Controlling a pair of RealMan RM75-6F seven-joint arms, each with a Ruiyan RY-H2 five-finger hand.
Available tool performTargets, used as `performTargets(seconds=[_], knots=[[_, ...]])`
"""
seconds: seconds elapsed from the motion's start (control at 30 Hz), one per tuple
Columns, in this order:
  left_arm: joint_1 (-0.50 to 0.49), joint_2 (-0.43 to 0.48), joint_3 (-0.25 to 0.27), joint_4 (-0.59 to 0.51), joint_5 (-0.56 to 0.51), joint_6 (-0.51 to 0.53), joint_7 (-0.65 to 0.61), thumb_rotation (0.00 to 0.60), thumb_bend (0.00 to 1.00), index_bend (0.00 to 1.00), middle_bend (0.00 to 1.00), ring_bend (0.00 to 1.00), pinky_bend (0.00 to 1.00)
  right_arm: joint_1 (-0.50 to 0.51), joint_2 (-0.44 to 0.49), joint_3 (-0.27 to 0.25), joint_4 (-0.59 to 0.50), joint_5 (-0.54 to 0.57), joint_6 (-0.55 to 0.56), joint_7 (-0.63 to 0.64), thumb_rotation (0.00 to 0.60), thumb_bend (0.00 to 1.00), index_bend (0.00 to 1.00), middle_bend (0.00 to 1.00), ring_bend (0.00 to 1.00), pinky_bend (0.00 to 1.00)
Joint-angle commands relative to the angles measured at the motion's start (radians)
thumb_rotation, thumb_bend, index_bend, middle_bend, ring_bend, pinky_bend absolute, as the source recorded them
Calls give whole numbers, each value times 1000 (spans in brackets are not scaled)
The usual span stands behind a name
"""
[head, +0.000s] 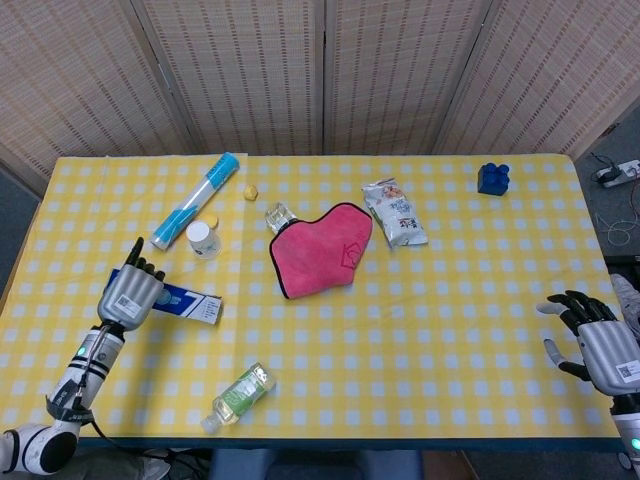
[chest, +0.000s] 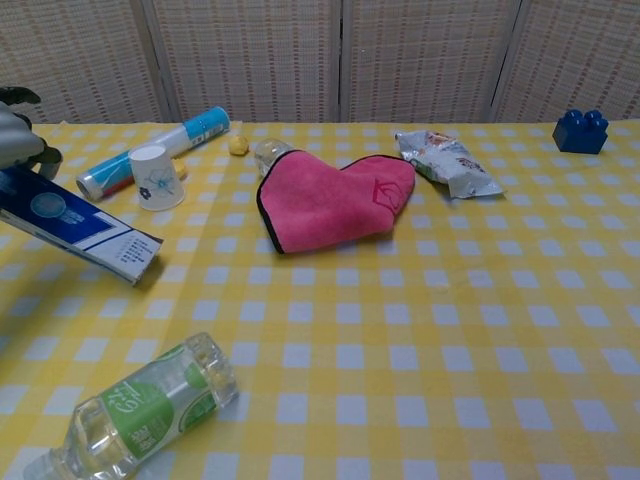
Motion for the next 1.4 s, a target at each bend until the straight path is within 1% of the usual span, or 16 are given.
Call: performTargets(seconds=[0.03, 0.23, 0.6, 0.83, 1.0, 1.07, 1.13, 1.23, 1.4], knots=[[7, 16, 10, -18, -4, 22, 12, 600, 261, 456, 432, 322, 11, 0, 0, 0, 0, -1, 1, 1, 600, 326, 300, 233, 135, 184], [17, 45, 16, -31, -11, 56, 13, 600, 261, 456, 432, 322, 11, -3, 0, -1, 0, -6, 9, 3, 600, 326, 300, 233, 135, 184], [54, 126, 18, -37, -12, 112, -49, 600, 261, 456, 432, 322, 11, 2, -2, 0, 5, -18, 13, 11, 600, 326, 300, 233, 135, 184], [71, 161, 9, 5, -46, 120, -81, 600, 262, 456, 432, 322, 11, 4, -5, 0, 11, -22, 16, 18, 600, 326, 300, 233, 135, 184], [76, 166, -3, 63, -79, 114, -101, 600, 262, 456, 432, 322, 11, 6, -6, -1, 13, -26, 18, 21, 600, 326, 300, 233, 135, 184], [76, 167, -9, 77, -101, 98, -120, 600, 262, 456, 432, 322, 11, 6, -6, -1, 12, -29, 18, 21, 600, 326, 300, 233, 135, 184], [78, 170, -11, 82, -100, 88, -146, 600, 262, 456, 432, 322, 11, 6, -6, -1, 12, -29, 19, 20, 600, 326, 299, 233, 135, 184], [85, 178, -12, 72, -71, 78, -207, 600, 262, 456, 432, 323, 11, 6, -4, -2, 9, -27, 18, 17, 600, 325, 300, 233, 135, 184], [96, 209, -14, 5, 10, 57, -343, 600, 261, 456, 433, 323, 11, 7, -2, -2, 2, -28, 17, 9, 600, 325, 300, 233, 135, 184]])
